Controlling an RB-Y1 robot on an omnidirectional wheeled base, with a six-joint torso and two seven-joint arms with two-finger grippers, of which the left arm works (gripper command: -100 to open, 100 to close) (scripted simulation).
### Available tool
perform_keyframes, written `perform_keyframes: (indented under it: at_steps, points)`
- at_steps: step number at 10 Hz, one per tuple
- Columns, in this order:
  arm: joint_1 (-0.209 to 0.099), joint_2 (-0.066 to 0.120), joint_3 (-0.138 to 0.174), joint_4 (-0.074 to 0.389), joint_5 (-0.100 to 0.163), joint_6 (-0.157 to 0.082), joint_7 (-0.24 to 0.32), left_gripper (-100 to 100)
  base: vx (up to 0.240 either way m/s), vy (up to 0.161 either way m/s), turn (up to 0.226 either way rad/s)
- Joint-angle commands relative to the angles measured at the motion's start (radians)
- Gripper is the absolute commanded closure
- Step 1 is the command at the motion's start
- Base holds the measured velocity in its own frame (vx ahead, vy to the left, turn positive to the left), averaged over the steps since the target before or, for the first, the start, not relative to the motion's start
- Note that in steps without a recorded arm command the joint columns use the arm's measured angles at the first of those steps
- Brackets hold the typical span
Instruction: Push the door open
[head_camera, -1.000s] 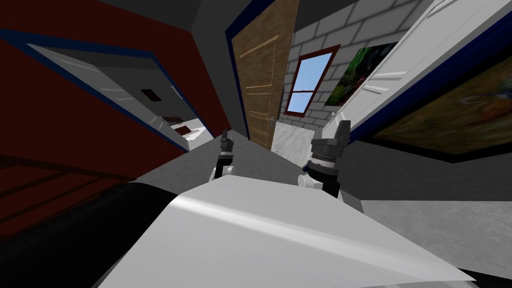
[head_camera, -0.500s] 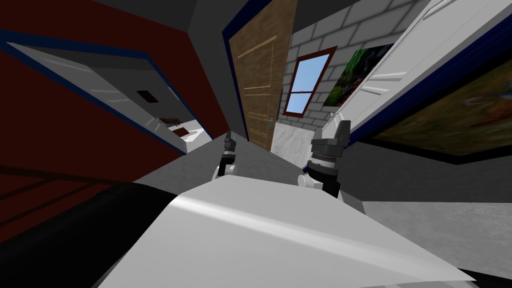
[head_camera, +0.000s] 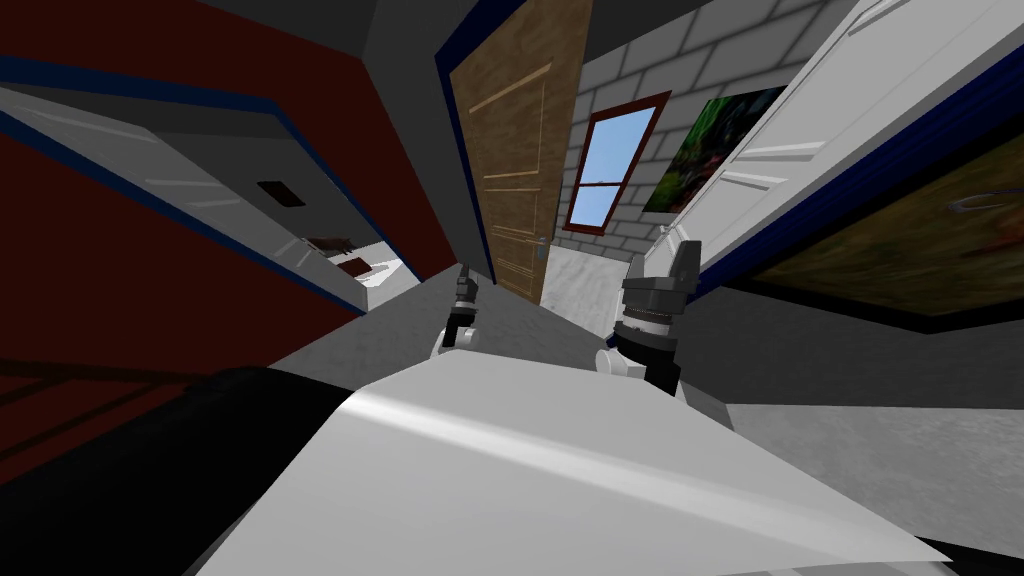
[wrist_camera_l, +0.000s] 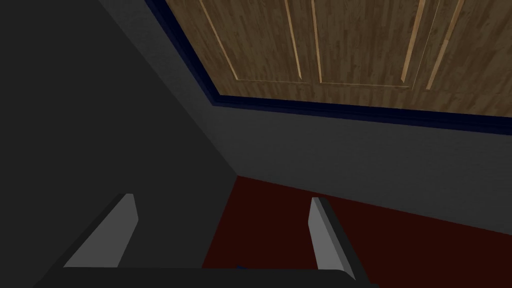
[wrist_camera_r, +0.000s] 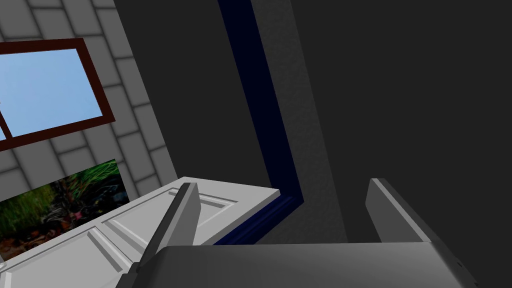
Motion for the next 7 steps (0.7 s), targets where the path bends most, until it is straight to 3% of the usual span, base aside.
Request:
perform_keyframes:
  at_steps: [1,7]
  points:
    - [-0.025,0.005,-0.006,0.037,0.010,0.000,-0.006,-100,0.092,0.034,-0.056]
    - [-0.111,0.017,-0.036,0.177,0.046,-0.005,-0.026,-100,0.096,0.038,-0.055]
